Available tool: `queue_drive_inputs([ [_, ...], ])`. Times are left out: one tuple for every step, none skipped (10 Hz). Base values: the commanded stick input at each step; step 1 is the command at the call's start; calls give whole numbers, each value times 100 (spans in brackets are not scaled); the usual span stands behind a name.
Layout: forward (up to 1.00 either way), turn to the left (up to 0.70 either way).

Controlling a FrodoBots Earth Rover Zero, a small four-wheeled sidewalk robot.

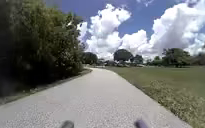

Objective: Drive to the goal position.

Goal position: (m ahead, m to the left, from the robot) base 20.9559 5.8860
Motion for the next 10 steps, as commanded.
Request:
queue_drive_inputs([
  [50,0],
  [50,0],
  [50,0],
  [50,0],
  [50,0],
  [50,0],
  [50,0],
  [50,0],
  [50,0],
  [50,0],
])
